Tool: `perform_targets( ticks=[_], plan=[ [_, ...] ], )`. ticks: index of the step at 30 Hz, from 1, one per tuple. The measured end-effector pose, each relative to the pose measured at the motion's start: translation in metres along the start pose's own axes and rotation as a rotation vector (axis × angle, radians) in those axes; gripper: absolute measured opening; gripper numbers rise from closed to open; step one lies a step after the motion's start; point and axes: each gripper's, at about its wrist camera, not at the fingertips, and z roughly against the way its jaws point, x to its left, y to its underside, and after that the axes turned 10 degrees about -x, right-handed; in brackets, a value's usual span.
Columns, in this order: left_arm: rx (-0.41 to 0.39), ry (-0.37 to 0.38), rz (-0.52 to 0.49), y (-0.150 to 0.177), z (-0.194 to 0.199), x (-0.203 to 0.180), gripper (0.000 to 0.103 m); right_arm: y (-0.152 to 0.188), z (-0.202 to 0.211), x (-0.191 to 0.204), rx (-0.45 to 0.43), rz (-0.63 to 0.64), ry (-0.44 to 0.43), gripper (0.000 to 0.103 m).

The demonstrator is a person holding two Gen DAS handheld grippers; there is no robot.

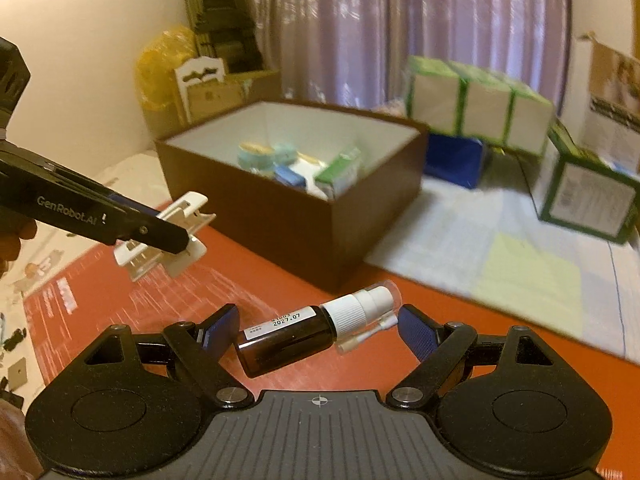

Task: Organize rigid objects
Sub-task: 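Lift the claw clip and spray bottle and carry them over the brown box with both tools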

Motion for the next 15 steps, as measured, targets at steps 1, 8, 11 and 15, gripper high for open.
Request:
perform_targets(
  ticks=[1,8,11,15],
  plan=[
    [-0.008,-0.002,0.001,-0.003,0.002,0.003,0.035,-0.005,-0.002,0.003,-0.010,0.006,-0.009,0.083],
    [-0.038,-0.033,-0.001,-0.027,0.006,0.029,0.035,-0.039,-0.022,0.022,-0.077,0.035,-0.057,0.083],
    [-0.054,-0.041,-0.008,-0.038,0.004,0.041,0.035,-0.053,-0.034,0.026,-0.098,0.036,-0.067,0.083],
    [-0.067,-0.040,-0.016,-0.054,-0.002,0.056,0.035,-0.070,-0.051,0.030,-0.119,0.034,-0.069,0.083]
  ],
)
